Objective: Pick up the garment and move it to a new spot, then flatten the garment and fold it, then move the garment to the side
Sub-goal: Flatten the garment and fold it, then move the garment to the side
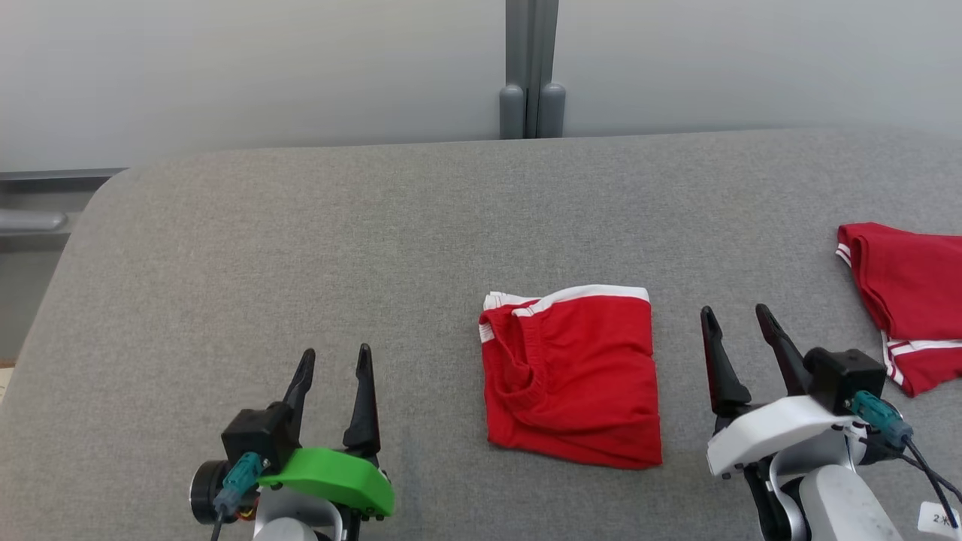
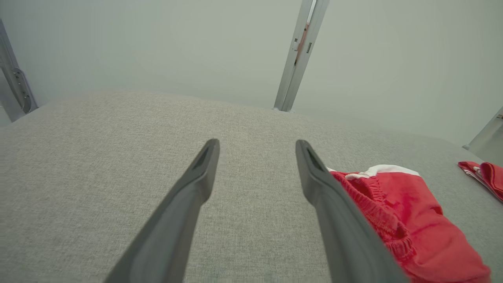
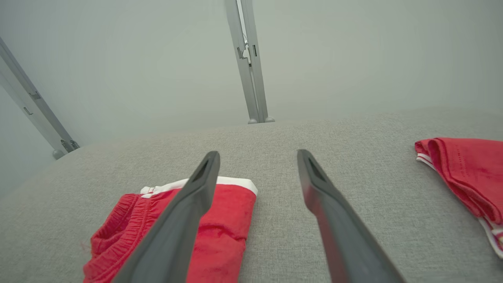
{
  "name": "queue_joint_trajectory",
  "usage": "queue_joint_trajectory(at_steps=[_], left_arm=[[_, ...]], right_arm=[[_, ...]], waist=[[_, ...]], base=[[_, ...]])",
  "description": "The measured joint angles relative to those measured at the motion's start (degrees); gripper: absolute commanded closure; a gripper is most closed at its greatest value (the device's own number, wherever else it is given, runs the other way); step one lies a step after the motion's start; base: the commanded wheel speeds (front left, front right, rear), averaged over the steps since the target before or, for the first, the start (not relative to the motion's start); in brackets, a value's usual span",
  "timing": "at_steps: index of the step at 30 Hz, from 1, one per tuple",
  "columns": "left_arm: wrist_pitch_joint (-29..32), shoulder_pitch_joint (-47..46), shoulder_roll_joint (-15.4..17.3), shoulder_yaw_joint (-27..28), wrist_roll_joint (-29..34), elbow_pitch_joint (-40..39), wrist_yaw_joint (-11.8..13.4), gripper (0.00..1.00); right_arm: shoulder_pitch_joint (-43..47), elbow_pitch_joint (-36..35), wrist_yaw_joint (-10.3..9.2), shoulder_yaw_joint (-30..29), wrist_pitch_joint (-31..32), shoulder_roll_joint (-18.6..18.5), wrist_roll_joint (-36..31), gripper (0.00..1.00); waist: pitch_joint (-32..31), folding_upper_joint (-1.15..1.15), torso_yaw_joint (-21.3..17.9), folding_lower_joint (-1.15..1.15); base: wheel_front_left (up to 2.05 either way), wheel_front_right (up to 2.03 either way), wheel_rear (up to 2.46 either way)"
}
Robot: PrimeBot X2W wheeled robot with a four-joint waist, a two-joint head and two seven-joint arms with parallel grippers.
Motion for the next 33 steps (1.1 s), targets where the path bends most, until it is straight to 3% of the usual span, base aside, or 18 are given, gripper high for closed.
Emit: queue_joint_trajectory(at_steps=[14, 33], left_arm=[[0.0, 3.5, -0.4, 2.0, 1.7, -1.2, -0.1, 0.00], [0.0, 3.5, -0.5, 2.0, 2.4, 0.2, -0.5, 0.00]], right_arm=[[3.9, -3.9, 0.00, 0.8, -0.1, 0.2, 2.4, 0.00], [4.1, -3.3, 0.00, 0.9, 1.9, 0.2, 2.6, 0.00]], waist=[[-2.1, 0.00, -0.4, 0.00], [-1.9, 0.00, -0.3, 0.00]], base=[[0.00, 0.00, 0.00], [0.00, 0.00, 0.00]])
